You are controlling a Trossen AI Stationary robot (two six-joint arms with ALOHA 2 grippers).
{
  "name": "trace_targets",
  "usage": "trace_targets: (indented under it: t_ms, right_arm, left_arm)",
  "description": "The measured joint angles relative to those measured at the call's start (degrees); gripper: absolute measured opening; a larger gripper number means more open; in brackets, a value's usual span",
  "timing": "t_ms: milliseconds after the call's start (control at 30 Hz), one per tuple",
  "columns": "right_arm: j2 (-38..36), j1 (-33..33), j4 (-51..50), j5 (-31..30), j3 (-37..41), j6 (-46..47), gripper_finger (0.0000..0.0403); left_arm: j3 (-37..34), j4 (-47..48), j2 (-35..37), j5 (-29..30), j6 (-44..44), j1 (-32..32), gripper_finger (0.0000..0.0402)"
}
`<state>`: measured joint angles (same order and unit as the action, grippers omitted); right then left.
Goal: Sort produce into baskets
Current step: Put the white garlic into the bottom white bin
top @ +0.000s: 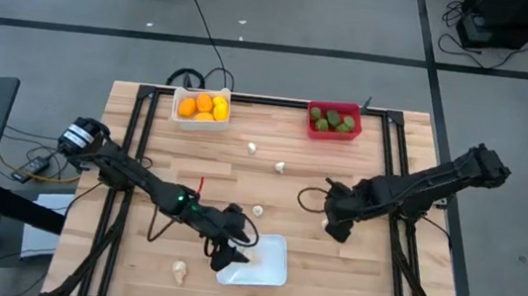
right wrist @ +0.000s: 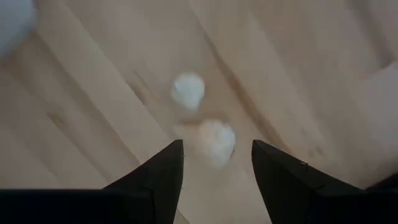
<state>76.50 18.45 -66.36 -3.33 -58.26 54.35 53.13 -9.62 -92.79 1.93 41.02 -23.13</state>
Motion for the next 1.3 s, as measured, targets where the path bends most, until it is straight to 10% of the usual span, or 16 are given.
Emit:
trace_targets:
  t_ms: [700, 1067, 1300]
  right_arm:
    - [0.2, 1.4, 25.6, 9.0, 21.2, 4.2, 0.0202]
    - [0.3, 1.4, 27.0, 9.6, 16.0, 3.6, 0.0046]
    - [0.3, 1.4, 27.8, 1.6, 3.9, -5.6, 0.0037]
  left_arm:
    - [7.0, 2.3, 0.3, -0.1, 7.1, 4.1, 0.0259]
    - [7.1, -0.4, 0.3, -0.7, 4.0, 5.1, 0.0267]
    - [7.1, -4.5, 0.3, -0.1, 1.2, 6.2, 0.0271]
